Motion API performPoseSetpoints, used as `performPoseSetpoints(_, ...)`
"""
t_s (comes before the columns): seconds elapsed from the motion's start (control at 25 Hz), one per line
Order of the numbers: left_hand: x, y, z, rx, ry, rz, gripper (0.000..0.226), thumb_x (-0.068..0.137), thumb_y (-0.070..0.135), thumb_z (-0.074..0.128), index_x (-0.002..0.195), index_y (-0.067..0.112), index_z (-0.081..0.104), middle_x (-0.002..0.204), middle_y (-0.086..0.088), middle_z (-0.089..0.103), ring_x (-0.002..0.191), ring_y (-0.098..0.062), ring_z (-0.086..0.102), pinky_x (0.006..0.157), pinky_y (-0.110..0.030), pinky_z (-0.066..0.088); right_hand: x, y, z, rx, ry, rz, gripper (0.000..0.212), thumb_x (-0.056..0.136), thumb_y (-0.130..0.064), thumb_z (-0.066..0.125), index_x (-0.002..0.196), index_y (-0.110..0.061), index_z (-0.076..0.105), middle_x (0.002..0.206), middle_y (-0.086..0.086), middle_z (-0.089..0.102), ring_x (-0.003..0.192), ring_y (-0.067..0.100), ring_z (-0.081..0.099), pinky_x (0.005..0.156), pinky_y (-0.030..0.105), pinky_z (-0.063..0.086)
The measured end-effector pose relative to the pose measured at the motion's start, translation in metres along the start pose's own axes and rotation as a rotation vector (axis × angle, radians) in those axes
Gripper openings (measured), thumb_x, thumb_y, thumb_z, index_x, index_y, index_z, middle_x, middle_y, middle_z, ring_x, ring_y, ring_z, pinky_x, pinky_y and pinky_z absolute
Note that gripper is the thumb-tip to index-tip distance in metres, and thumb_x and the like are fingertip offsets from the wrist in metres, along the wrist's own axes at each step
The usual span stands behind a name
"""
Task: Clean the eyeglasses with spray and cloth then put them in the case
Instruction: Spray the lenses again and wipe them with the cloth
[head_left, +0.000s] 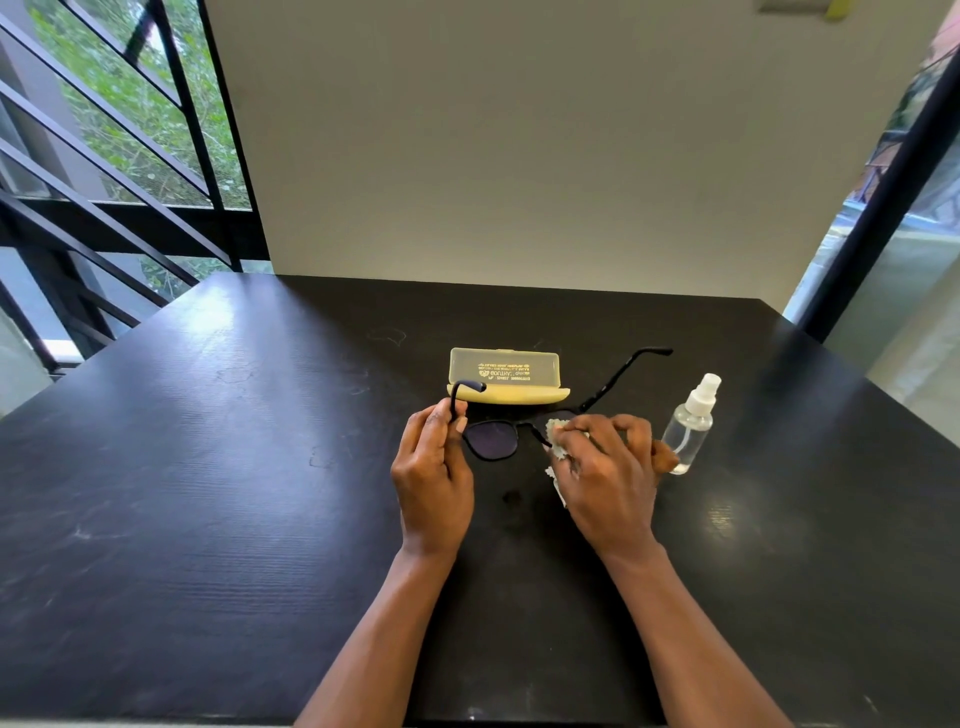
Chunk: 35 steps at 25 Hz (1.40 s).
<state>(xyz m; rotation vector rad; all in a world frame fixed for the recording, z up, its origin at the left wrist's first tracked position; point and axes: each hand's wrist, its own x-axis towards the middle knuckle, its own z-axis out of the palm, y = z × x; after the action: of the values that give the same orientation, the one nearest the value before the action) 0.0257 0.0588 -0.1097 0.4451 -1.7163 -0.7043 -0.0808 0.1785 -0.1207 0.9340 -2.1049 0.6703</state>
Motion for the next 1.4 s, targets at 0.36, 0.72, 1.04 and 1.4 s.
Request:
performPoseSetpoints(0.36, 0.0002, -0.0021, 0.0003, -0.007, -0.009, 0.032, 0.019, 0.087, -0.003, 0.053, 0.101, -0.010, 0.064, 0.093, -0.019, 0.067, 0.084, -0.016, 0.063, 0.081, -0.015, 0.049, -0.0020, -0.0023, 0.0081, 0.004, -0.159, 0.064, 0.041, 0.082, -0.025, 0.066, 0.122, -0.023, 0.058, 0.122, 0.002, 0.053, 0.100, 0.026, 0.030, 0.072, 0.049, 0.044)
performPoseSetpoints(0.72, 0.0001, -0.0027, 0.0003, -0.013, -0.001, 0.033, 0.019, 0.088, 0.000, 0.053, 0.100, -0.008, 0.065, 0.090, -0.016, 0.066, 0.085, -0.006, 0.058, 0.080, -0.007, 0.046, -0.0013, 0.0023, 0.0037, 0.127, 0.044, 0.077, 0.019, 0.068, -0.015, 0.071, 0.087, -0.018, 0.073, 0.099, 0.007, 0.062, 0.096, 0.027, 0.040, 0.068, 0.046, 0.044)
performPoseSetpoints(1.04, -0.0006, -0.0002, -0.0001, -0.031, -0.014, 0.041, 0.023, 0.088, 0.005, 0.050, 0.100, -0.009, 0.065, 0.092, -0.018, 0.067, 0.085, -0.012, 0.062, 0.081, -0.010, 0.047, -0.0028, 0.0021, 0.0069, -0.007, -0.060, 0.166, 0.043, 0.074, -0.025, 0.075, 0.115, -0.015, 0.064, 0.111, 0.011, 0.057, 0.100, 0.027, 0.030, 0.074, 0.052, 0.046)
performPoseSetpoints(1.4, -0.0005, -0.0006, -0.0001, -0.020, -0.023, 0.045, 0.020, 0.086, -0.003, 0.053, 0.101, -0.010, 0.064, 0.093, -0.020, 0.067, 0.086, -0.017, 0.063, 0.083, -0.019, 0.050, -0.0011, 0.0004, 0.0057, 0.184, -0.230, 0.166, 0.034, 0.085, -0.028, 0.063, 0.117, -0.040, 0.060, 0.123, 0.002, 0.045, 0.106, 0.026, 0.030, 0.079, 0.050, 0.043)
